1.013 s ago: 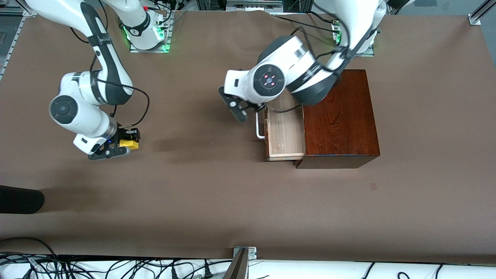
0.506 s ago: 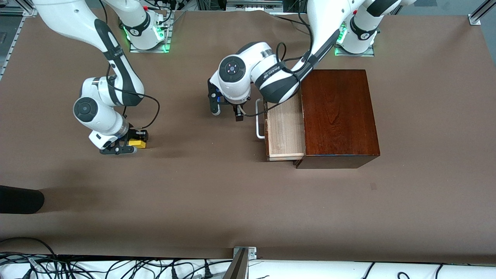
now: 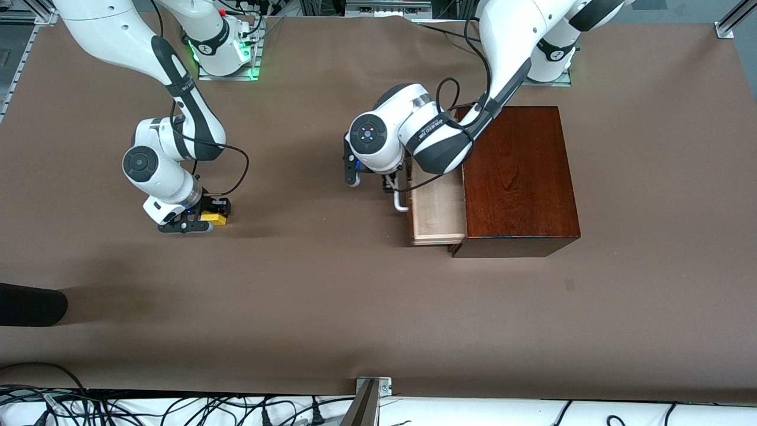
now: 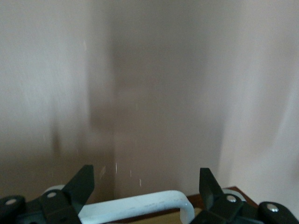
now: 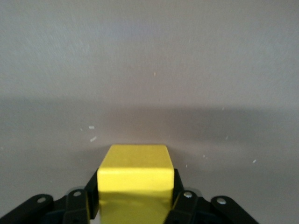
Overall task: Open drawer, take yellow block, close drawer
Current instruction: 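Push the drawer shut with the left gripper while the right gripper sets down the cube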
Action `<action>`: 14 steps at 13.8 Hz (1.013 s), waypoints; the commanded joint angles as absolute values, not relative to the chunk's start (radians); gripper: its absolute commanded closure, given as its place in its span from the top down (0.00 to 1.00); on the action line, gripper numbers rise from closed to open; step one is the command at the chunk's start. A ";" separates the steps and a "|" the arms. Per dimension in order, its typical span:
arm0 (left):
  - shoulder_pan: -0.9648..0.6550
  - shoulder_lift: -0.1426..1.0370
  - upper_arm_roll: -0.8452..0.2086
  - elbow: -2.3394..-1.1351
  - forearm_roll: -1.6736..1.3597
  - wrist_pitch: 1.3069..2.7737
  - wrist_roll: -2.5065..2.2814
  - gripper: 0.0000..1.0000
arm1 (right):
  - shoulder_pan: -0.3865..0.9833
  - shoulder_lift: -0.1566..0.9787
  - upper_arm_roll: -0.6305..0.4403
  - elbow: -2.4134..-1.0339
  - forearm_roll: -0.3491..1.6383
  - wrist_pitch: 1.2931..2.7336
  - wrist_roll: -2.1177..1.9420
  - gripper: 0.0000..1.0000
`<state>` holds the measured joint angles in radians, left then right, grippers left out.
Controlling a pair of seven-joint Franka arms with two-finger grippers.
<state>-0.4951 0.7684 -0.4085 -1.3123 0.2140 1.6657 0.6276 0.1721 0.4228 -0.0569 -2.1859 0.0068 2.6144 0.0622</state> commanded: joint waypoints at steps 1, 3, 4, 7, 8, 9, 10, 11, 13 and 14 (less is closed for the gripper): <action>-0.476 0.739 -0.396 -1.341 0.316 1.539 0.635 1.00 | 0.155 0.318 -0.043 -2.165 0.017 2.545 0.035 1.00; -0.472 0.741 -0.396 -1.344 0.350 1.491 0.635 1.00 | 0.155 0.264 -0.043 -2.068 0.017 2.389 0.005 1.00; -0.469 0.741 -0.396 -1.344 0.350 1.473 0.635 1.00 | 0.155 0.244 -0.044 -2.003 0.017 2.288 0.003 1.00; -0.431 0.738 -0.396 -1.342 0.351 1.427 0.635 1.00 | 0.155 0.225 -0.046 -1.789 0.017 2.003 0.003 1.00; -0.426 0.736 -0.396 -1.342 0.351 1.419 0.635 1.00 | 0.155 0.224 -0.048 -1.728 0.017 1.938 0.003 1.00; -0.420 0.733 -0.396 -1.342 0.351 1.417 0.635 1.00 | 0.155 0.221 -0.051 -1.682 0.014 1.889 -0.011 1.00; -0.420 0.733 -0.397 -1.341 0.350 1.419 0.635 1.00 | 0.155 0.207 -0.051 -1.639 0.009 1.834 -0.034 1.00; -0.422 0.730 -0.400 -1.333 0.350 1.420 0.635 1.00 | 0.155 0.199 -0.051 -1.608 0.009 1.778 -0.047 1.00; -0.419 0.683 -0.402 -1.322 0.342 1.434 0.635 1.00 | 0.155 0.170 -0.052 -1.580 0.009 1.730 -0.045 1.00; -0.416 0.654 -0.402 -1.310 0.331 1.434 0.624 1.00 | 0.155 0.147 -0.052 -1.582 0.011 1.721 -0.044 1.00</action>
